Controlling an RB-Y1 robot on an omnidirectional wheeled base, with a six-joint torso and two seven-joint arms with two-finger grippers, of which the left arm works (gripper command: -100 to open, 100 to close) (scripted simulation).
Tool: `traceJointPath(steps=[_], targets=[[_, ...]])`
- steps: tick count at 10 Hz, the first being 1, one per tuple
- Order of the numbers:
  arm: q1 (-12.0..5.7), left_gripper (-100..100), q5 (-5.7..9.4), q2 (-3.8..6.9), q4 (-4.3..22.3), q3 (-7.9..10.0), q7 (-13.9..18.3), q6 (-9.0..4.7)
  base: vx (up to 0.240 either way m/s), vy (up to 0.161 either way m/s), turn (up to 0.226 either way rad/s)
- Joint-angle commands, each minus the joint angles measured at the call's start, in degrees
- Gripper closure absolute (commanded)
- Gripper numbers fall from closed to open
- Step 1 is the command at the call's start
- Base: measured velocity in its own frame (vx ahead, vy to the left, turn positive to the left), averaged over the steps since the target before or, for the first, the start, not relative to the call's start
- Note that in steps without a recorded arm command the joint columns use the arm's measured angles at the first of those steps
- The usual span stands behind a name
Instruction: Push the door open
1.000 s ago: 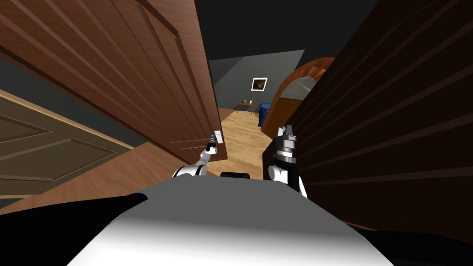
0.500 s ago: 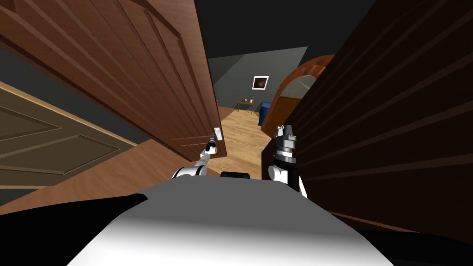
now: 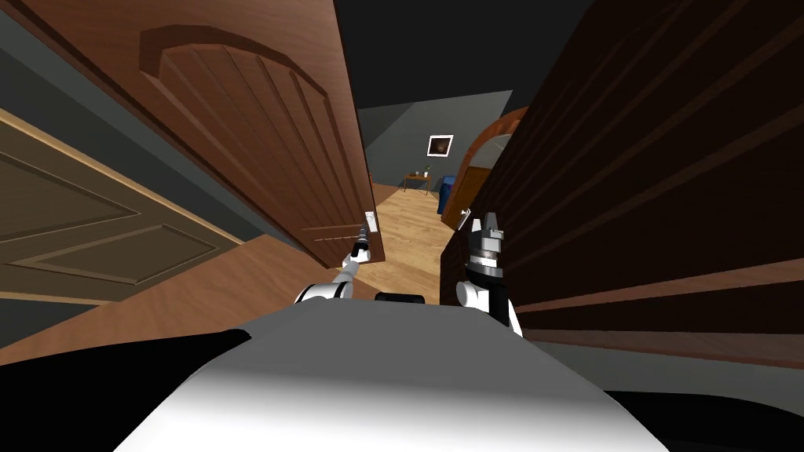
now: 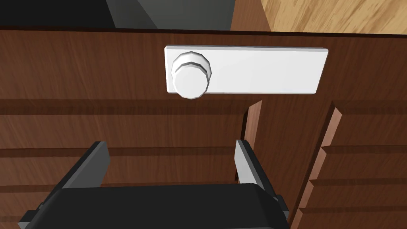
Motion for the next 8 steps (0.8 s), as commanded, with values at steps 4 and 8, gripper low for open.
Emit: traceJointPath(steps=[4,8], targets=[[0.18,-100,0.11,0.30,0.2,0.41,-0.1,-0.63,0.183,0.039,-0.027],[0.37,-100,0.23,0.44,0.3,0.85,-0.2,-1.28,0.233,0.052,-0.031]])
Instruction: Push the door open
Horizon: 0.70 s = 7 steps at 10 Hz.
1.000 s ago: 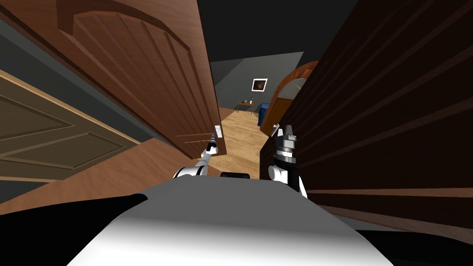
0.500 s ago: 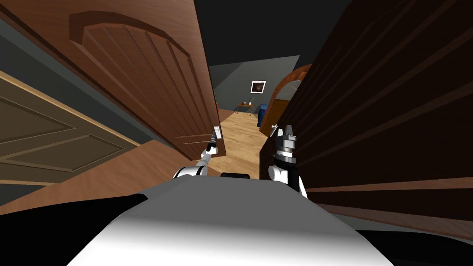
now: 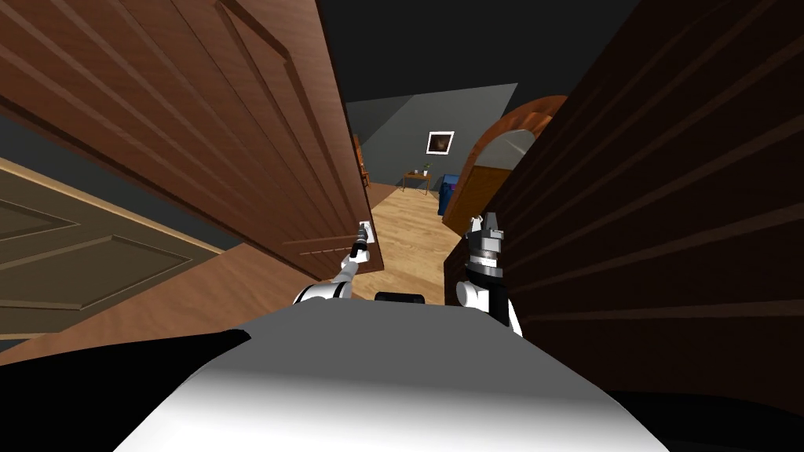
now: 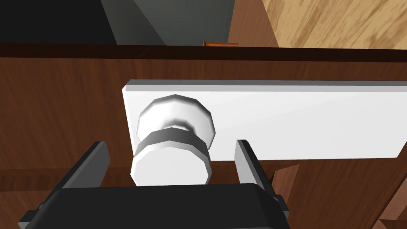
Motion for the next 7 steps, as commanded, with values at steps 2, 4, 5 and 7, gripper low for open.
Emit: traceJointPath(steps=[2,4,5,7], targets=[[0.00,100,0.00,0.00,0.0,0.00,0.0,0.00,0.043,0.010,0.002],[0.00,100,0.00,0.00,0.0,0.00,0.0,0.00,-0.037,-0.009,-0.003],[0.00,100,0.00,0.00,0.0,0.00,0.0,0.00,-0.019,-0.003,0.002],[0.00,100,0.00,0.00,0.0,0.00,0.0,0.00,-0.005,-0.001,0.001]])
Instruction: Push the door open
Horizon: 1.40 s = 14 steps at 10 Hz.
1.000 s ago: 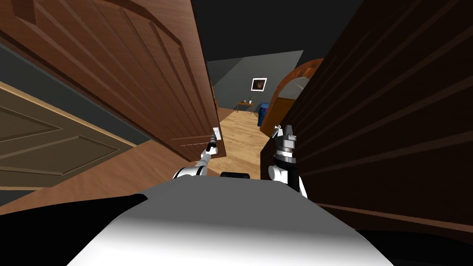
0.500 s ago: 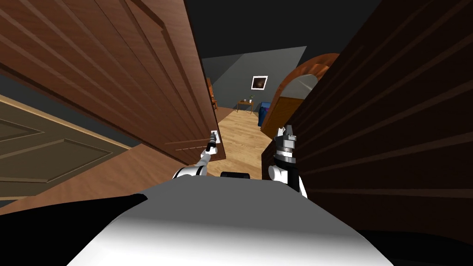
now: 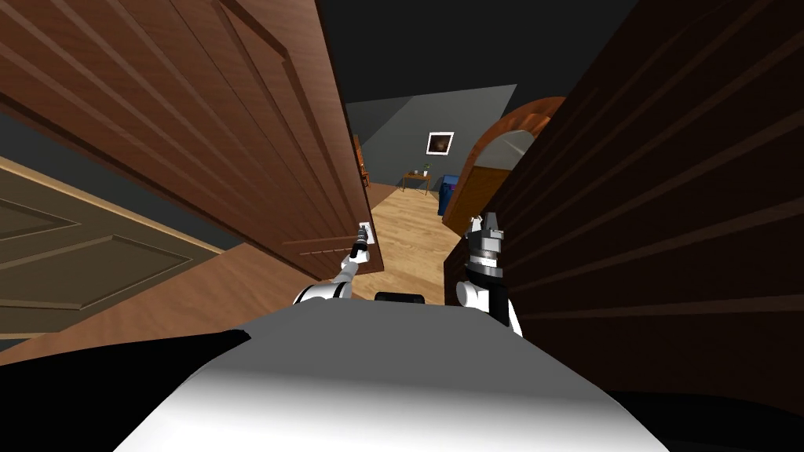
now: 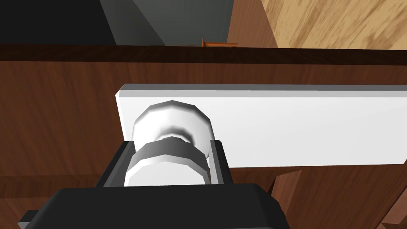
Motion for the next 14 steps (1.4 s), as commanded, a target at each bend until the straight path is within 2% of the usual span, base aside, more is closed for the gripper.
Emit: traceJointPath(steps=[1,6,14], targets=[[-0.03,100,0.14,0.40,0.3,-0.03,0.2,-0.10,0.094,-0.024,0.056],[-0.10,100,0.55,1.60,1.2,-0.13,1.0,-0.41,0.179,-0.034,0.073],[-0.33,100,1.76,5.07,3.7,-0.42,3.2,-1.31,0.194,-0.072,0.119]])
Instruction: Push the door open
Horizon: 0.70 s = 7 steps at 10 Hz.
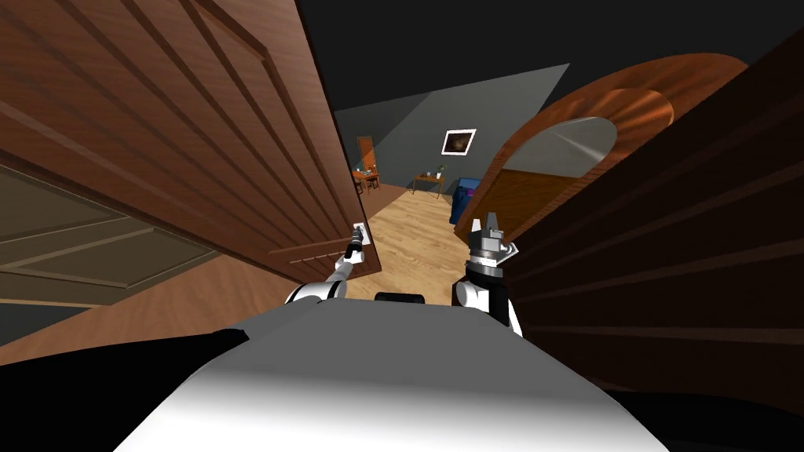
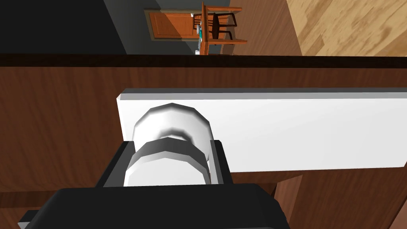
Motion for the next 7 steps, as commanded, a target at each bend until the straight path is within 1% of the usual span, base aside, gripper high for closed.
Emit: traceJointPath(steps=[1,3,6,7], targets=[[-0.33,100,0.38,1.38,1.1,0.27,0.5,-0.51,0.178,-0.090,0.127],[-0.39,100,0.74,2.40,1.9,0.18,1.2,-0.77,0.183,-0.098,0.167],[-0.49,100,1.26,3.91,3.0,0.06,2.1,-1.16,0.176,-0.080,0.126],[-0.49,100,1.26,3.91,3.0,0.06,2.1,-1.16,0.130,-0.076,0.059]])
